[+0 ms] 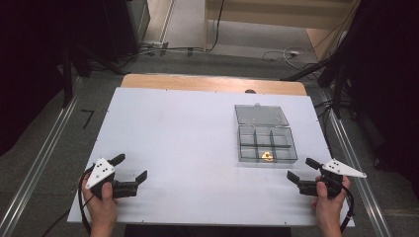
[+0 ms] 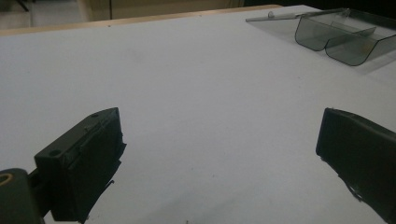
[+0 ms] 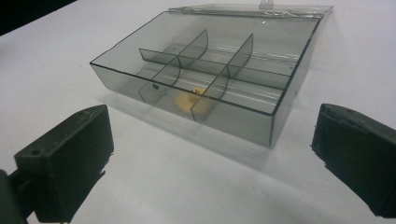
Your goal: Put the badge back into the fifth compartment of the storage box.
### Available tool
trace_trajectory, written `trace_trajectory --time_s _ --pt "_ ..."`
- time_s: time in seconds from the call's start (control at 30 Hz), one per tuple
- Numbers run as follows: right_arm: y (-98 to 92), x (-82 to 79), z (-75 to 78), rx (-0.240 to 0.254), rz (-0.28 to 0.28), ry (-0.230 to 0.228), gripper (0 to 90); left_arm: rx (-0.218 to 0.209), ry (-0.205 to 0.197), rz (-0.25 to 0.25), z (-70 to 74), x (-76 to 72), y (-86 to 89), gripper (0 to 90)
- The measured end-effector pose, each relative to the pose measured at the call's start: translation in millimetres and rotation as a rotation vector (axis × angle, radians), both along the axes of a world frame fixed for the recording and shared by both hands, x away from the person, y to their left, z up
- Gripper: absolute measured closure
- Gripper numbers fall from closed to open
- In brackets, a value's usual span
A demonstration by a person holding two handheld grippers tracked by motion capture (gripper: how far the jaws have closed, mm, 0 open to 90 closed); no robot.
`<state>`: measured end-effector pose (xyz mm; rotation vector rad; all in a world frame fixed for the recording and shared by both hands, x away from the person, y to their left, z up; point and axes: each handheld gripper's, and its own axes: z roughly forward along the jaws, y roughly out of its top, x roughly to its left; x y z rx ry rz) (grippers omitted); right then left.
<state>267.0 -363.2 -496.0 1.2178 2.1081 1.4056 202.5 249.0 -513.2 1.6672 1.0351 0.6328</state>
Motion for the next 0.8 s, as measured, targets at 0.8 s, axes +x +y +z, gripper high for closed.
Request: trace_trajectory --time_s 0.8 --pt "-4.6 2.5 -5.5 -0.052 -0.01 0.007 0.0 0.002 0.001 0.0 0.0 0.0 -0.2 1.1"
